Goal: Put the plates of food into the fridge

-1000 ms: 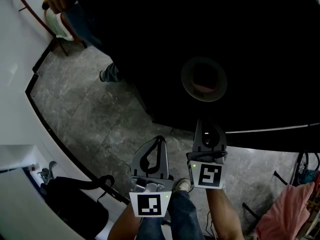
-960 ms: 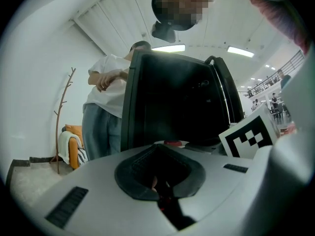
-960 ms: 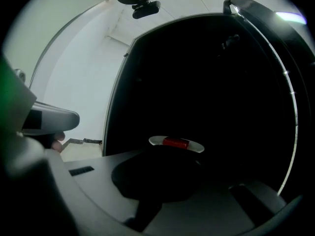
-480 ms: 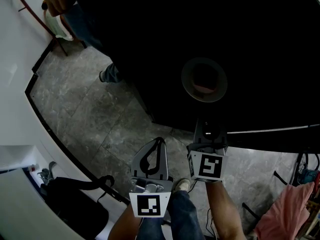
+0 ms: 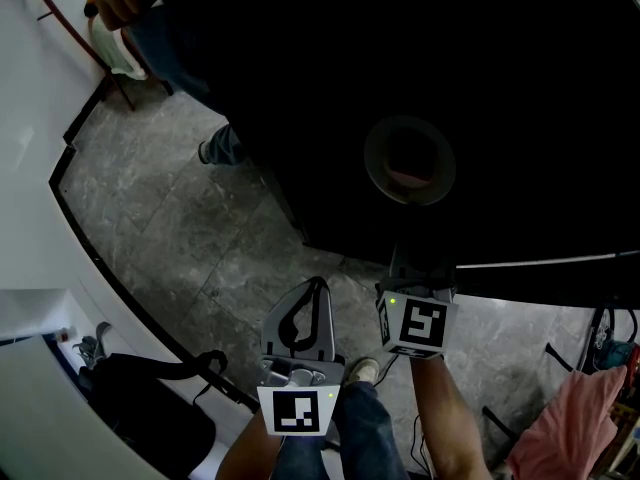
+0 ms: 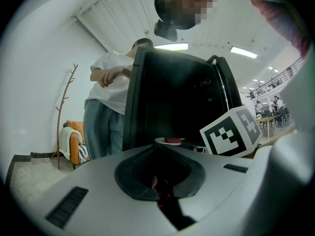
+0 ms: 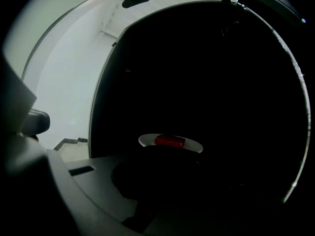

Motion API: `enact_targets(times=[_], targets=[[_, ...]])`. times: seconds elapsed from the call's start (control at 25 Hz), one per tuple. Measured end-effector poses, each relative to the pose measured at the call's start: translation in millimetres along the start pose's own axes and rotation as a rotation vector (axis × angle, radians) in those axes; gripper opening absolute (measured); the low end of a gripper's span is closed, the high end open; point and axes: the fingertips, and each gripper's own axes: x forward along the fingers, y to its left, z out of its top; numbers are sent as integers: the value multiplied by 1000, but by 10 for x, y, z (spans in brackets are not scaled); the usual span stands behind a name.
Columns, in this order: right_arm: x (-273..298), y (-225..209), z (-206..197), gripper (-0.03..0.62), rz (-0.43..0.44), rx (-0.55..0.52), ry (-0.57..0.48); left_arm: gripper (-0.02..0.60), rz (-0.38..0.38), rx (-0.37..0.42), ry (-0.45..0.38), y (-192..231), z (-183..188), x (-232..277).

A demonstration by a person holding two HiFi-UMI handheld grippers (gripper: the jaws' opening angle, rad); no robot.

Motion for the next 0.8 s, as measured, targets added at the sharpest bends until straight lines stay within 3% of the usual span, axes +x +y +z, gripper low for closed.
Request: enact_targets(times=[0.36, 0.6, 0.8], targets=[[40, -9, 14, 11, -8, -8, -2, 6, -5, -14, -2, -18, 0, -8], [104, -8, 21, 11, -14, -7, 2, 6, 8, -81, -1, 1, -9, -5], [143, -29, 19, 11, -20, -8, 2, 6, -7, -58, 12, -43, -49, -14]])
